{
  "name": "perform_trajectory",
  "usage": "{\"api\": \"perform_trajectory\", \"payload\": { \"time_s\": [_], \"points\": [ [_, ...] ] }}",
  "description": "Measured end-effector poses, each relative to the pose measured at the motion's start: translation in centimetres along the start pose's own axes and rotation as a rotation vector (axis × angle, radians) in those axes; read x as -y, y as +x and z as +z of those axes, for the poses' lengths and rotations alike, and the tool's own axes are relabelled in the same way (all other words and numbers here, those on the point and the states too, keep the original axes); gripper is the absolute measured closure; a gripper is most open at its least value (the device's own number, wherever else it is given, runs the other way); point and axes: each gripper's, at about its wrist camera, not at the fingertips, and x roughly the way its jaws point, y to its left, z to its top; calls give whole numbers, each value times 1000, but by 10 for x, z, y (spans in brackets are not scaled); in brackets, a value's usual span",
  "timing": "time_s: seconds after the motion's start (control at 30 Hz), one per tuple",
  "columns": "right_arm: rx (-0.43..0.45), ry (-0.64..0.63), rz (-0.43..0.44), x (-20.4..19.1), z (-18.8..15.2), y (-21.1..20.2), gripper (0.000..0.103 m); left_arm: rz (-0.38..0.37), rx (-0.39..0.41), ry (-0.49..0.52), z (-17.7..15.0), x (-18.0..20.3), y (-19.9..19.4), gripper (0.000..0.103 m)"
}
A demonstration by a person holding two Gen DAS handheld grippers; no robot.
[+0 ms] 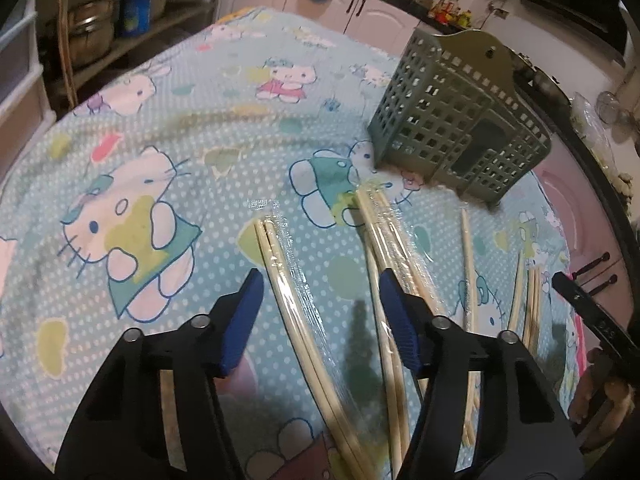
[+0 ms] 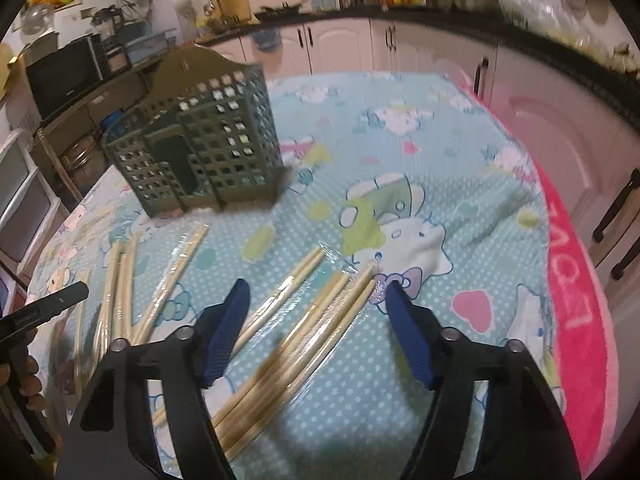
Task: Organize utensils
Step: 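Lower the left tool onto a wrapped chopstick and close it while the right tool closes on another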
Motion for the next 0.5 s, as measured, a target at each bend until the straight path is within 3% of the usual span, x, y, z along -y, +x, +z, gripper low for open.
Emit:
{"api": "perform_trajectory", "payload": {
  "time_s": [0.33, 0.5],
  "points": [
    [-105, 122, 79, 33, 15, 33, 64, -1, -26, -21, 14, -8, 12, 66],
    [-116, 157, 80, 44, 23, 41, 68, 9, -31, -18, 21, -9, 17, 72]
  ]
}}
